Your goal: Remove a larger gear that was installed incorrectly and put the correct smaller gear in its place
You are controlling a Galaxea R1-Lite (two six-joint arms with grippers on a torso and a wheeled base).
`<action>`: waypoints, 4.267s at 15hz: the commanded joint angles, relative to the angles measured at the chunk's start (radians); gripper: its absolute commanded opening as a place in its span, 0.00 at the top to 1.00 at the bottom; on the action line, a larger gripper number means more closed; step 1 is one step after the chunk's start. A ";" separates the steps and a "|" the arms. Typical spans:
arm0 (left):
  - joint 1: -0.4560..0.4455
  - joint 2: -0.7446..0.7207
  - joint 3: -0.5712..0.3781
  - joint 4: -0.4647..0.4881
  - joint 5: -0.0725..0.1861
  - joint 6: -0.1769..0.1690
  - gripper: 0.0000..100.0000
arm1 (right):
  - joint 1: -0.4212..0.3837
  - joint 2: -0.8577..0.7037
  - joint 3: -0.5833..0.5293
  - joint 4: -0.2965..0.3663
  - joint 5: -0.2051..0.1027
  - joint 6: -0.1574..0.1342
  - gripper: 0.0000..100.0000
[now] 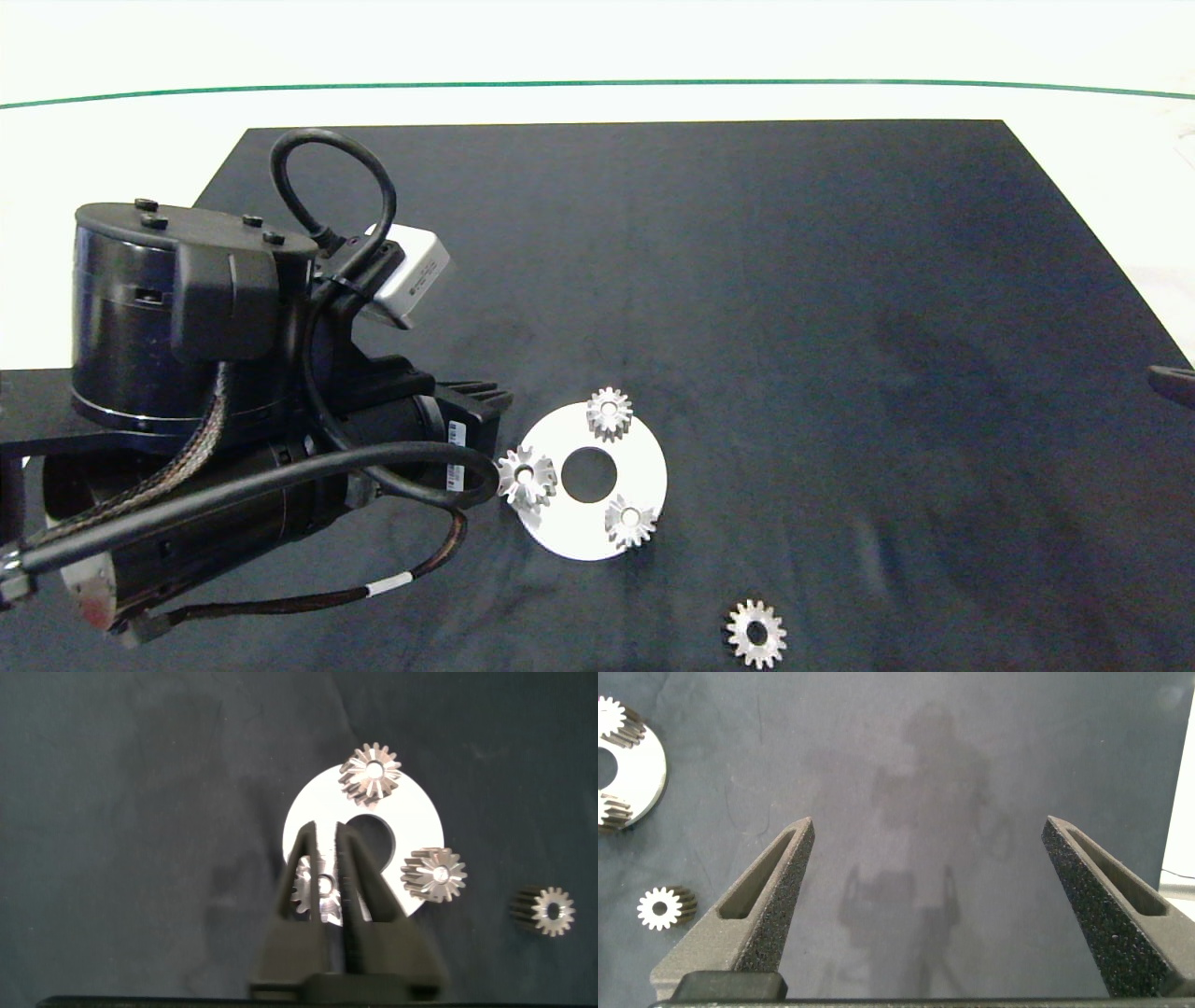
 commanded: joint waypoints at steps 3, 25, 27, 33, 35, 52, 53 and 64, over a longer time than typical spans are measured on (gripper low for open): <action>-0.029 0.050 0.003 -0.077 0.001 -0.023 0.00 | 0.007 -0.013 0.032 -0.019 -0.001 -0.006 0.00; 0.008 0.193 0.276 -0.552 0.052 0.061 0.00 | 0.053 -0.050 0.055 -0.093 0.001 -0.003 0.00; 0.017 0.197 0.279 -0.552 0.055 0.087 0.00 | 0.053 -0.048 0.057 -0.093 0.001 -0.003 0.00; 0.013 0.234 0.285 -0.546 0.058 0.095 0.00 | 0.054 -0.047 0.061 -0.093 0.001 -0.003 0.00; 0.013 0.256 0.285 -0.551 0.061 0.093 0.00 | 0.054 -0.045 0.063 -0.093 0.001 -0.004 0.00; 0.011 0.268 0.323 -0.551 0.091 0.124 0.23 | 0.057 -0.039 0.076 -0.093 0.001 -0.007 0.00; 0.011 0.268 0.323 -0.551 0.091 0.125 0.25 | 0.057 -0.039 0.076 -0.093 0.001 -0.007 0.00; 0.004 0.265 0.331 -0.552 0.091 0.125 0.47 | 0.057 -0.036 0.086 -0.097 0.001 -0.009 0.00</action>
